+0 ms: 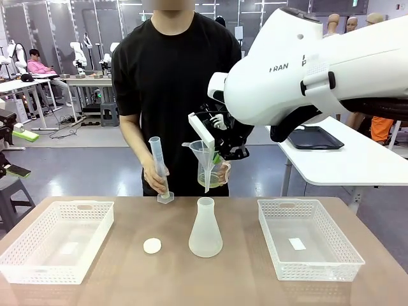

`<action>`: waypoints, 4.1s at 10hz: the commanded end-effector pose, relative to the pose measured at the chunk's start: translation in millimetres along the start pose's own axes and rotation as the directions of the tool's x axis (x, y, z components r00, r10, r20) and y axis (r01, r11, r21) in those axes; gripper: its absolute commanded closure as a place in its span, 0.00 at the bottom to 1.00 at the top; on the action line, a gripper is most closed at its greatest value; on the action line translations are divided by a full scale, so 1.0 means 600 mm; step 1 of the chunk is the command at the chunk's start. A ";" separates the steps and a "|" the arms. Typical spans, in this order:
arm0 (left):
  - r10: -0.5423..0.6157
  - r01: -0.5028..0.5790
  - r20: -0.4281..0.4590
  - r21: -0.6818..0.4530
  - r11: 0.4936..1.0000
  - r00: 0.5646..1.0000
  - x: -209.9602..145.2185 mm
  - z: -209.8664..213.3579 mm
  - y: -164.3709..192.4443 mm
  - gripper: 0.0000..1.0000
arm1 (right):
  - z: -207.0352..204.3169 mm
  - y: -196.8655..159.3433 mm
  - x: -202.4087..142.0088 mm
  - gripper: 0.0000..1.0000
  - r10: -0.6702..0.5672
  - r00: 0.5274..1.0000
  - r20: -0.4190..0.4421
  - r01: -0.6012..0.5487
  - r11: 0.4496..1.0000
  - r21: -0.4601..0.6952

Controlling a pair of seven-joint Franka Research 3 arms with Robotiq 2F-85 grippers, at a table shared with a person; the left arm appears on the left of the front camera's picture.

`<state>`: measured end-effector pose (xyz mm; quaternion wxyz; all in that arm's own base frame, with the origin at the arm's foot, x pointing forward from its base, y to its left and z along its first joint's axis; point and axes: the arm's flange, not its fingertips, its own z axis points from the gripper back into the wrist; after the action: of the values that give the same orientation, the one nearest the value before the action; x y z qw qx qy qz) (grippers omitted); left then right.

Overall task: Prepare the solutions needed for the experiment.
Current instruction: Pick up the Plastic Funnel and insert it into the Big flask, then once the solution is in the Big flask , pick up the Plastic Funnel and place it back into the right Organizing basket.

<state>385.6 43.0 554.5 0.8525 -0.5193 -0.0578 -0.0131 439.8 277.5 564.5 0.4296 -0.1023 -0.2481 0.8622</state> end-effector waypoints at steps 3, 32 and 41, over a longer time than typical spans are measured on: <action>0.015 -0.015 -0.012 0.008 1.000 1.000 0.000 0.005 -0.006 0.00 | -0.022 0.027 -0.013 0.93 0.001 0.999 0.048 -0.001 1.000 -0.003; 0.015 -0.015 -0.012 0.008 1.000 1.000 0.000 0.005 -0.006 0.00 | -0.103 0.053 -0.007 0.45 0.016 0.997 0.071 -0.019 0.999 0.042; 0.015 -0.015 -0.012 0.008 1.000 1.000 0.000 0.005 -0.006 0.00 | 0.050 0.092 -0.016 0.44 -0.043 0.998 -0.056 0.045 0.998 0.046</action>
<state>385.6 43.1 554.4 0.8525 -0.5194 -0.0578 -0.0129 404.9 251.0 563.6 0.4165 -0.1018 -0.2459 0.8693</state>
